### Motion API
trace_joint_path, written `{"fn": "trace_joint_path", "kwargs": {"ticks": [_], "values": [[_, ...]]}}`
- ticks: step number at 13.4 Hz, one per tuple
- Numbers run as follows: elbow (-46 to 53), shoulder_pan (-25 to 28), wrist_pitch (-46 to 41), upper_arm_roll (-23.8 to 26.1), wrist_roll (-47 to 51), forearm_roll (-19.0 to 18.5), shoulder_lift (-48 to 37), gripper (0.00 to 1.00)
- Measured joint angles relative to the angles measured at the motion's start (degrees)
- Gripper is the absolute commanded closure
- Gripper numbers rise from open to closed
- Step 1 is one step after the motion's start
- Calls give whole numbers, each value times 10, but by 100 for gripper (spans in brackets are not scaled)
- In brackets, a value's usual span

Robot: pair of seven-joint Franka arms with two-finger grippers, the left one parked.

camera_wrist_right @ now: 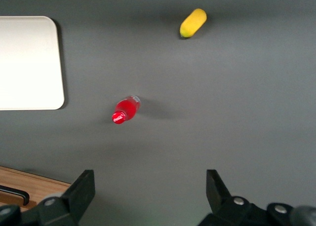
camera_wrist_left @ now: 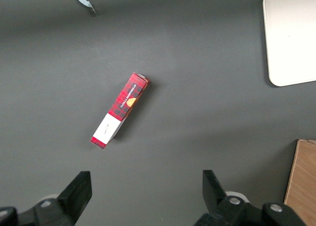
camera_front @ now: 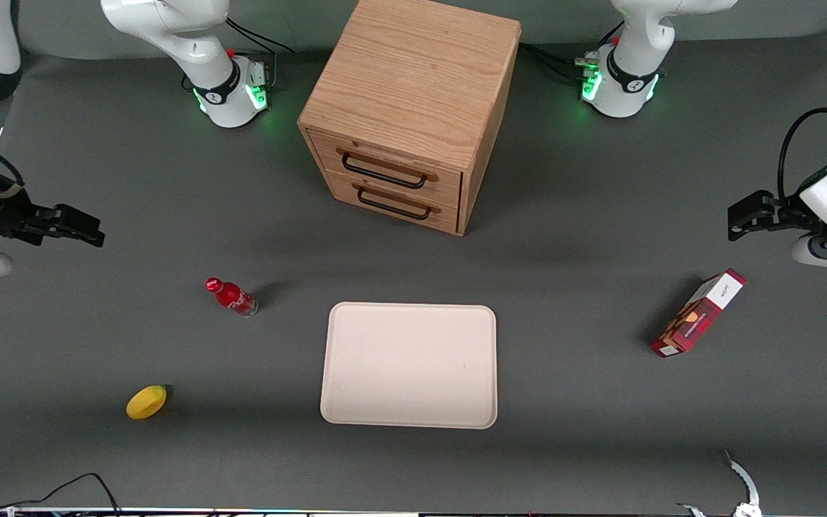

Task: Place coke bottle on tray
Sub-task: 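Move the right gripper down to the red Coca-Cola bottle lying on its side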

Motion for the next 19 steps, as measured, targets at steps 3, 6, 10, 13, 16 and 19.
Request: {"fn": "trace_joint_path", "kwargs": {"ticks": [3,6,10,13,16,19], "values": [[11,-42,-5,42,0,0,0,0],[20,-42,-6,49,0,0,3,0],[20,-41,-7,55,0,1,24,0],[12,-36,24,64,1,5,54,0],[-66,-35,138,72,1,11,58,0],[-178,-33,246,91,2,11,52,1]]}}
